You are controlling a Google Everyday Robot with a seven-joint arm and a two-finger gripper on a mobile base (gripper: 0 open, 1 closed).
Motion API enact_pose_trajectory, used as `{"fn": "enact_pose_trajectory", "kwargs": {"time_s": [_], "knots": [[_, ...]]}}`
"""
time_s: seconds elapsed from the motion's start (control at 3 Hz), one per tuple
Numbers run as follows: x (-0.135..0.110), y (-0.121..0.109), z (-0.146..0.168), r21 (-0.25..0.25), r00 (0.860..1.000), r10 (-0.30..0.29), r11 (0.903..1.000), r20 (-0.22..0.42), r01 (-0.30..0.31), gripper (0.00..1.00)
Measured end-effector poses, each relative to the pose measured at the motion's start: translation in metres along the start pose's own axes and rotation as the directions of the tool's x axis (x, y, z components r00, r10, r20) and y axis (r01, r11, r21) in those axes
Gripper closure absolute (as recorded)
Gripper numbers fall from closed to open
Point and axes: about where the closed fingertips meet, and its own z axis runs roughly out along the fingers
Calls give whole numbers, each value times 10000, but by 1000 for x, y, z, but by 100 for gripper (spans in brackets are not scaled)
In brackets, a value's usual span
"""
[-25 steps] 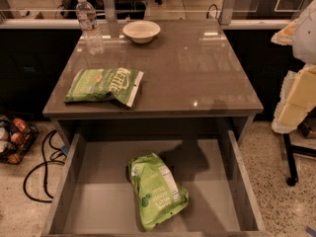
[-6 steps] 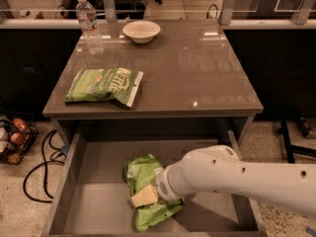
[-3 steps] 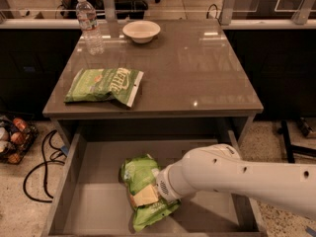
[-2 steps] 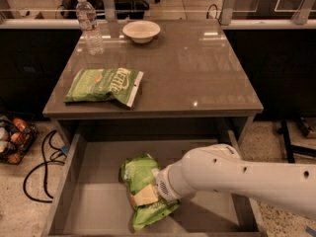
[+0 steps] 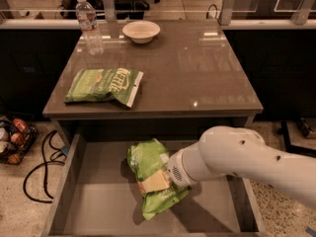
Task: Pick green jalapeno chip bag from top drawer and place on counter
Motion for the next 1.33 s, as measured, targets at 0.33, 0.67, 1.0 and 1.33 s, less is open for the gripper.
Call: {"fn": "enact_pose_trajectory", "kwargs": {"time_s": [0.33, 0.67, 1.0, 1.33], "knots": [[-11, -3, -52, 245, 9983, -356, 9991, 461, 345, 100], [-18, -8, -102, 780, 9939, -551, 9958, 955, 477, 100], [-34, -17, -151, 1284, 9877, -673, 9905, 1413, 491, 100], [-56, -27, -194, 1776, 9817, -739, 9832, 1756, 423, 100]]}}
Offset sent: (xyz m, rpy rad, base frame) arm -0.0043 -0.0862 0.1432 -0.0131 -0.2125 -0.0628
